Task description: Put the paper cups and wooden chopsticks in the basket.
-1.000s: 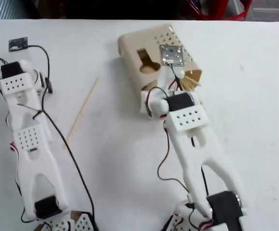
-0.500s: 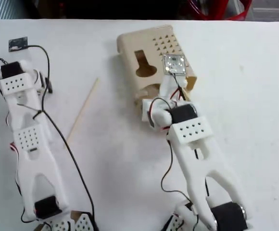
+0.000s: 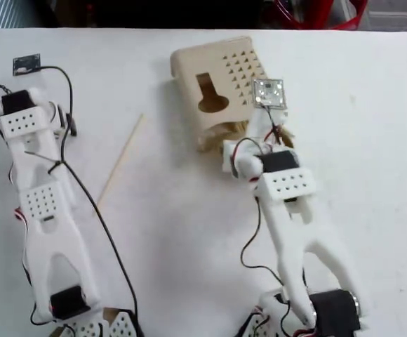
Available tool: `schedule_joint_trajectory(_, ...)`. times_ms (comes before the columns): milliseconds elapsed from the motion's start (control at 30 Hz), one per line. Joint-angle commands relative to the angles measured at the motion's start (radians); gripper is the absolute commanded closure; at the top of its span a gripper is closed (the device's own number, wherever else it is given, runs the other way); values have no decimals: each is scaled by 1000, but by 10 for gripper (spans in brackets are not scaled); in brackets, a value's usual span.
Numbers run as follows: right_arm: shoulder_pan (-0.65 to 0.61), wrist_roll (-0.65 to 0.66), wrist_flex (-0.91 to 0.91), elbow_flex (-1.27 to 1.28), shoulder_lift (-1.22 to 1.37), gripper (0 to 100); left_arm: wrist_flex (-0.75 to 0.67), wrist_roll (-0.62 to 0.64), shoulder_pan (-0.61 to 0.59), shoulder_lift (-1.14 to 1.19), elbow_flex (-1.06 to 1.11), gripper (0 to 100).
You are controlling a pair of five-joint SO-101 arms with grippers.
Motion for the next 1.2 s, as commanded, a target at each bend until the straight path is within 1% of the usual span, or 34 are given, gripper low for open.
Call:
schedule_joint_trajectory(0, 105, 193, 102, -25, -202, 983, -15, 5, -5, 7, -14, 786)
schedule_joint_trajectory(33, 142, 224, 160, -38, -271, 980, -15, 5, -5, 7, -14, 786)
schedule_joint_trajectory(100, 219, 334, 277, -84, -414, 979, -15, 8, -5, 7, -14, 786)
schedule_joint_trajectory(167, 321, 502, 380, -133, -536, 980, -14, 8, -5, 7, -14, 786)
schedule_joint_trajectory(233, 452, 675, 440, -150, -613, 980, -14, 8, -5, 7, -14, 786)
schedule_joint_trajectory(300, 588, 859, 429, -115, -615, 979, -14, 6, -5, 7, -14, 786)
schedule_joint_trajectory(333, 644, 936, 380, -83, -590, 979, -14, 6, -5, 7, -14, 786)
schedule_joint_trajectory(367, 684, 970, 323, -57, -556, 979, -14, 6, -5, 7, -14, 786)
schedule_joint_trajectory(467, 751, 990, 160, -23, -415, 976, -15, 5, 1, 7, -14, 786)
schedule_joint_trajectory(567, 736, 993, 68, -25, -246, 966, -15, 5, 1, 7, -14, 786)
schedule_joint_trajectory(633, 713, 993, 36, -25, -151, 921, -15, 3, 1, 7, -14, 786)
schedule_joint_trajectory(733, 687, 993, 4, -34, -47, 823, -15, 3, 1, 7, -14, 786)
schedule_joint_trajectory(800, 665, 993, 2, -38, 2, 773, -15, 3, 2, 7, -14, 786)
schedule_joint_trajectory(900, 656, 993, 18, -55, 21, 740, -15, 3, 2, 7, -14, 786)
schedule_joint_trajectory(967, 662, 993, 59, -86, 7, 731, -15, 3, 2, 7, -14, 786)
schedule_joint_trajectory(1067, 656, 984, 168, -147, -47, 731, -20, 3, 7, 7, -14, 786)
schedule_joint_trajectory(1167, 579, 982, 237, -172, -145, 731, -21, 3, 12, 7, -14, 786)
